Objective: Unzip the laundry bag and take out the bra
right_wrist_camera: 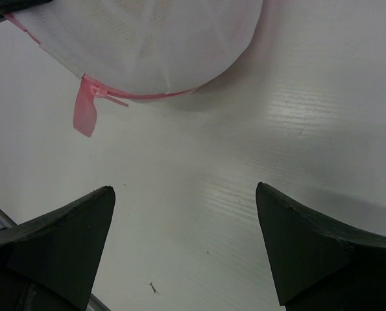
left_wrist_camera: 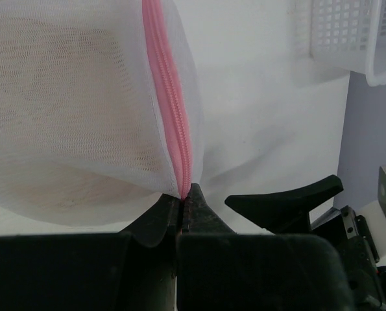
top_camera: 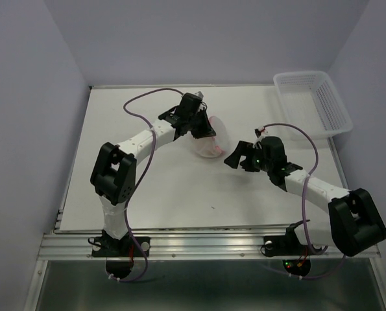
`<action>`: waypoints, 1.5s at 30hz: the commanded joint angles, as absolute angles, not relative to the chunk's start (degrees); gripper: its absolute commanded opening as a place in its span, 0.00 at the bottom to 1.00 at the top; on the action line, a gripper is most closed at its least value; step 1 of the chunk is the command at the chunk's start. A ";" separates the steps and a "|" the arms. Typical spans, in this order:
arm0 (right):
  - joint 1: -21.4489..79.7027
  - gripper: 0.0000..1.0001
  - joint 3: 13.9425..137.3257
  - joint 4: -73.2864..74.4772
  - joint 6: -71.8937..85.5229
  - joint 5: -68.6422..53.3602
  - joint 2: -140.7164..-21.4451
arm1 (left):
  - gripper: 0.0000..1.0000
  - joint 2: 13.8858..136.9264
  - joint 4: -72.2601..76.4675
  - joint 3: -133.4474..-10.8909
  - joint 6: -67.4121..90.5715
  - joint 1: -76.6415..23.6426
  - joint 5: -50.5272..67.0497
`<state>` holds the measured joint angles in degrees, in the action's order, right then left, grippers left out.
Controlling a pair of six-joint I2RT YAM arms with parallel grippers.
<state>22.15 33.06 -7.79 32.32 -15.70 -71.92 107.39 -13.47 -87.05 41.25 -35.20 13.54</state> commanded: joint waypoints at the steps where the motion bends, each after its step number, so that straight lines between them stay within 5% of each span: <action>1: 23.20 0.92 35.42 -15.11 34.45 -18.28 -73.82 | 0.00 103.54 -12.57 -86.22 45.78 -35.42 15.03; 20: 27.42 0.47 42.71 -21.44 39.72 -13.62 -85.78 | 0.00 101.16 -9.32 -81.83 51.59 -35.42 14.06; 45: 31.20 0.43 40.61 -22.32 42.63 -2.81 -81.56 | 0.00 99.84 -9.32 -80.24 56.60 -35.51 11.95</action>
<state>30.79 40.32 -18.55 43.68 -5.39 -82.56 103.59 -11.20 -80.99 56.07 -35.24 11.31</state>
